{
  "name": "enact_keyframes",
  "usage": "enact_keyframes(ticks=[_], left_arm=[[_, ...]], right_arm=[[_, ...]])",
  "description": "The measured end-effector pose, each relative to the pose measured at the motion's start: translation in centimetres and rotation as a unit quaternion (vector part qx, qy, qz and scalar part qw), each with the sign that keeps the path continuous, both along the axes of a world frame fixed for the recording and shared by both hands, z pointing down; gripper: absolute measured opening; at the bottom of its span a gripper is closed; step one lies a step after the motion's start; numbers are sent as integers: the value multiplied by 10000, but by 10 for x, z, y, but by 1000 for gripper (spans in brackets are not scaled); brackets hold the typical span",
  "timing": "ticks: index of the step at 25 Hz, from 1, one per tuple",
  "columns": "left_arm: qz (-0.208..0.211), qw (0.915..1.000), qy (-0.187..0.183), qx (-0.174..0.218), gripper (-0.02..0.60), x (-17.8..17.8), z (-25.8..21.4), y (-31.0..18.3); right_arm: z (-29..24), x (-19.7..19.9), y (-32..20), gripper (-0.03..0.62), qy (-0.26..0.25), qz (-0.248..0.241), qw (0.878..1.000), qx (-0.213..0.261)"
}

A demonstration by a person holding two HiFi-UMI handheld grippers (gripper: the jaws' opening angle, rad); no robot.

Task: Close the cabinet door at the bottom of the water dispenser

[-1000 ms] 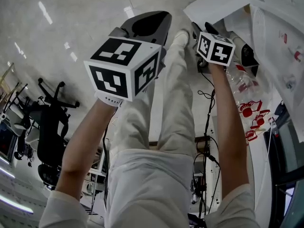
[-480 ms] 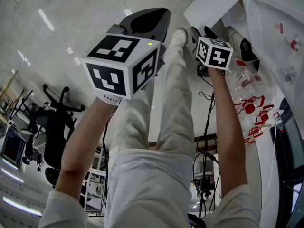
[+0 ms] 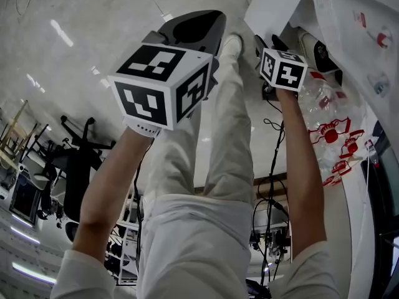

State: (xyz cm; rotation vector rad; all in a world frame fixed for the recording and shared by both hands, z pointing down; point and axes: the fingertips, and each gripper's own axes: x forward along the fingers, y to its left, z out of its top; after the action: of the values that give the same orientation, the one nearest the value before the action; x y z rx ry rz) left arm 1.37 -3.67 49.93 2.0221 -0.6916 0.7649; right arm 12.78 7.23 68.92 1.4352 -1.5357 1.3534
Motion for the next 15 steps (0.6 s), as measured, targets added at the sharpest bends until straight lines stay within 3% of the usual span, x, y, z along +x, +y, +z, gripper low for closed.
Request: enact_keyframes(ticks=[15], left_arm=[[339, 9994, -68, -18, 6, 25, 2, 18]], right_arm=[[0, 53, 23, 219, 294, 504, 9983, -2]])
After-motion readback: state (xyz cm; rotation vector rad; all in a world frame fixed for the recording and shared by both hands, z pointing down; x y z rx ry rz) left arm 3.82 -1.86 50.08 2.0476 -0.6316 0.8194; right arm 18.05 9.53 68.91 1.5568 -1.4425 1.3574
